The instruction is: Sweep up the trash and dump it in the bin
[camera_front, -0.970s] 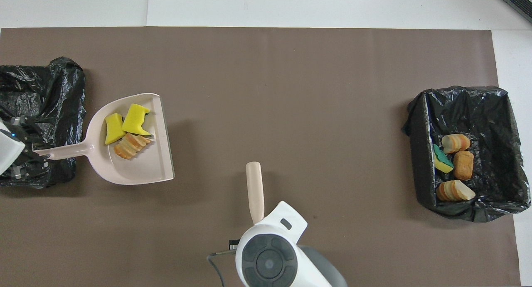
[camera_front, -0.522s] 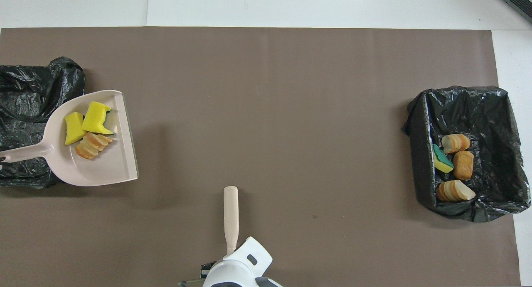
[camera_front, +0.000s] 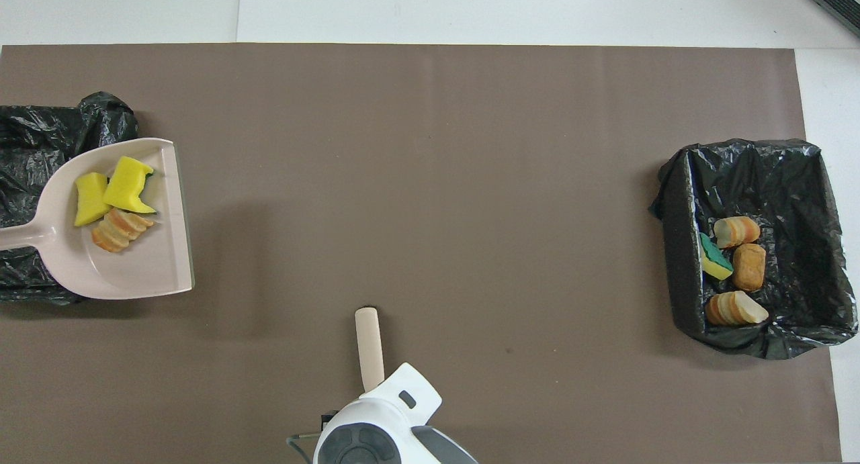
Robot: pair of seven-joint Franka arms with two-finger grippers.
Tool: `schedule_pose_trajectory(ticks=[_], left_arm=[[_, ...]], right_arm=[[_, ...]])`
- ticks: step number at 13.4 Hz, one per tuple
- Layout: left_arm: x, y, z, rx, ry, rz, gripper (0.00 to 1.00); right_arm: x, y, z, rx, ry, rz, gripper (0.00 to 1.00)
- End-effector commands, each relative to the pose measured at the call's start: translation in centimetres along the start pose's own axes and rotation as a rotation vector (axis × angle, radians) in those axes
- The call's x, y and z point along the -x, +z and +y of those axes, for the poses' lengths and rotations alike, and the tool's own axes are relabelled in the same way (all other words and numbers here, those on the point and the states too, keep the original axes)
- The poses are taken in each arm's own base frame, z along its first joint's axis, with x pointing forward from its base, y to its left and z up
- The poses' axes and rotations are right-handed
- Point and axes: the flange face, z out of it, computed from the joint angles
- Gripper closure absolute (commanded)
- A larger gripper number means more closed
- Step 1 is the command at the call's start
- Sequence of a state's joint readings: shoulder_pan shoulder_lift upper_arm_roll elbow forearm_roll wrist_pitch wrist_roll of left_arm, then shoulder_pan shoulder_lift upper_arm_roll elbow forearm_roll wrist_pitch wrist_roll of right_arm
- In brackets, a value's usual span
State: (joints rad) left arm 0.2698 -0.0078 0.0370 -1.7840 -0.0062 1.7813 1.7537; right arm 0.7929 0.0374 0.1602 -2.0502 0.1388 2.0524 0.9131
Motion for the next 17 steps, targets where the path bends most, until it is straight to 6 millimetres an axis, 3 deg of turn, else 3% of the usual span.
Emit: schedule_pose_trajectory(ticks=[1,3,4,7,10,13,16,17], left_arm=[[3.4,-1.9,-3.3,-0.013,0.013,0.016,1.00],[4.7,-2.0,-4.6,-0.039,0.033,-0.003,1.00],[7.3,-2.0,-5.1,-0.055,0.032,-0.014,1.00],[12.5,-0.5,-6.2,-0.085,0.081,-0.078,1.00],[15.8,0.8,-6.8,-0.124,0.075,-0.130,1.00],[16.8,0.2,-8.0,-0.151,0.115,-0.255,1.00],[16.7,-0.4,-8.7,-0.139,0.150,-0.372,1.00],[15.8,-1.1,-9.1,-0.133,0.166,-0.424,1.00]], right_arm=[[-3.3,-5.6,3.2,0.001,-0.031,0.003,0.00],[-5.8,-9.1,5.8,0.029,-0.072,-0.024,0.00],[-7.2,-11.0,7.3,0.039,-0.094,-0.038,0.00],[-11.7,-15.4,13.8,0.029,-0.172,-0.058,0.00],[-15.6,-19.0,20.6,-0.004,-0.225,-0.038,0.00],[-18.6,-20.6,27.7,0.019,-0.284,0.001,0.00],[-20.8,-22.5,34.1,0.102,-0.319,0.040,0.00],[-21.3,-22.6,36.5,0.100,-0.317,0.039,0.00]])
